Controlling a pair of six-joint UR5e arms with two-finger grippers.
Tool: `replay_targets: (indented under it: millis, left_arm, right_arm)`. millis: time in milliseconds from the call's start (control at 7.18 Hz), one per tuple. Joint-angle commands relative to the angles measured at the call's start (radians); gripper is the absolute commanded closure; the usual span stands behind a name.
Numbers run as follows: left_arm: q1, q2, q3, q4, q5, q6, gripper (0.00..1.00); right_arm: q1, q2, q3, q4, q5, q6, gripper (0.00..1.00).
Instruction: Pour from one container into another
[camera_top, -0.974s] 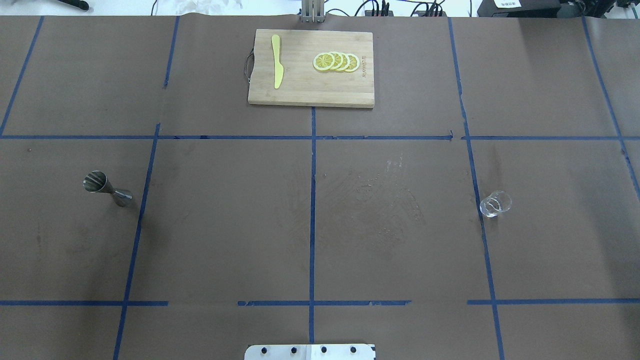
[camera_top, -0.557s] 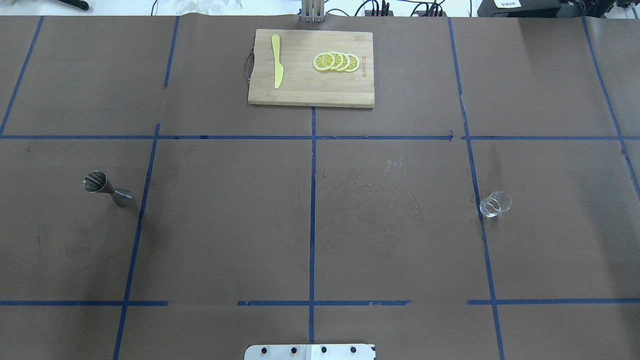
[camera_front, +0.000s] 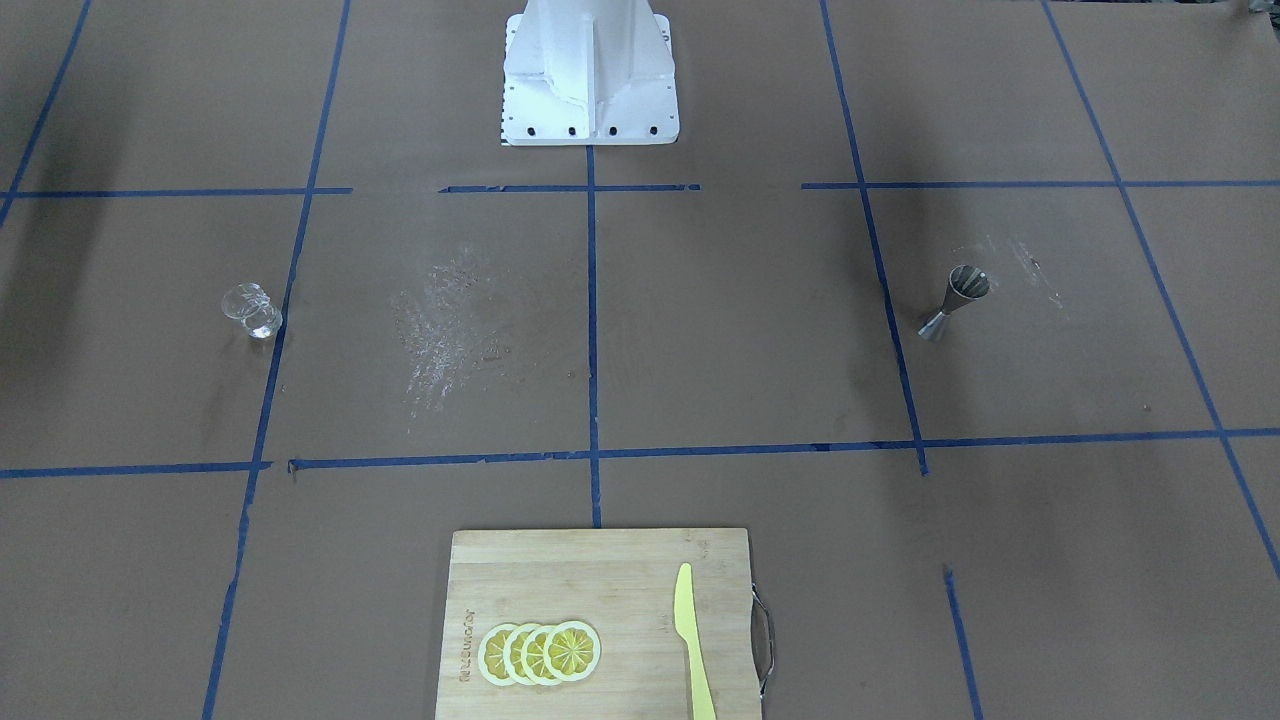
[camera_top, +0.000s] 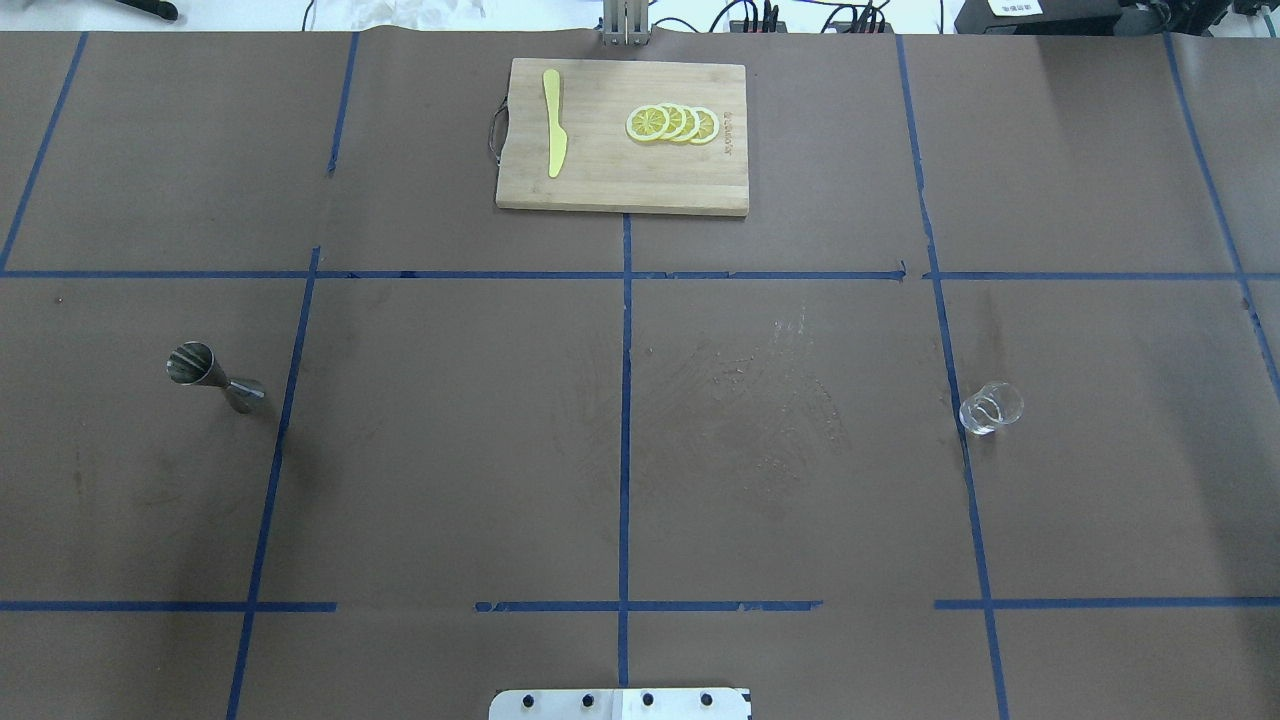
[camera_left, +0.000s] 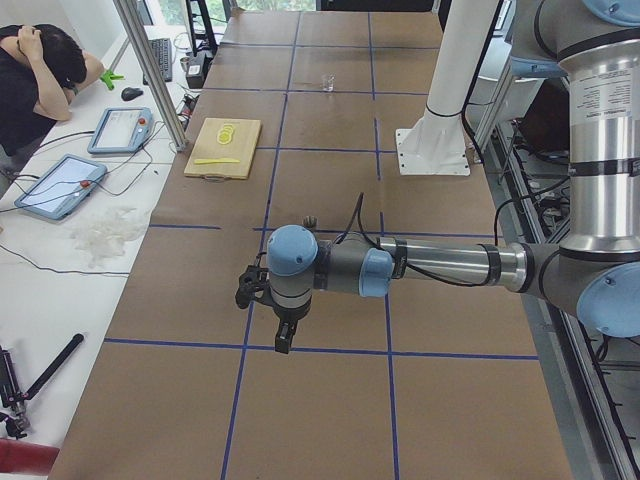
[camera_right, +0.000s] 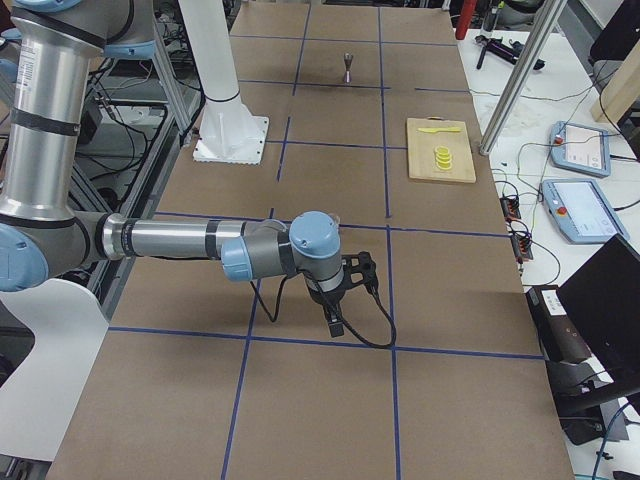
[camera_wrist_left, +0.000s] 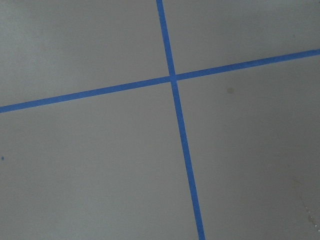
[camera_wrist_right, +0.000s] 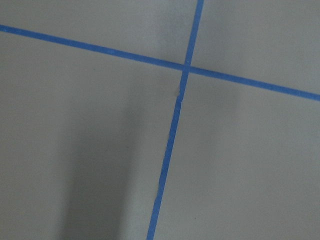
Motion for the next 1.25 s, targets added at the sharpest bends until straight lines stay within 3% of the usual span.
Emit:
replay_targets:
  millis: [0, 418, 696, 1113]
  left_arm:
    - [-0.002, -0.027, 0.013, -0.010, -0.007, 0.000, 0.00]
    - [-0.002, -0.033, 0.041, -0.213, -0.005, 0.004, 0.00]
    - [-0.003, -0.013, 0.071, -0.539, -0.005, 0.004, 0.00]
    - [-0.004, -0.013, 0.068, -0.666, -0.063, -0.056, 0.00]
  right_arm:
    - [0.000, 0.016, -0.015, 0.044, 0.006, 0.108, 0.00]
    - [0.000, 0.041, -0.017, 0.044, 0.004, 0.130, 0.00]
    - [0.000, 0.056, -0.020, 0.043, 0.006, 0.130, 0.00]
    - [-0.002, 0.084, -0.008, 0.044, 0.009, 0.131, 0.00]
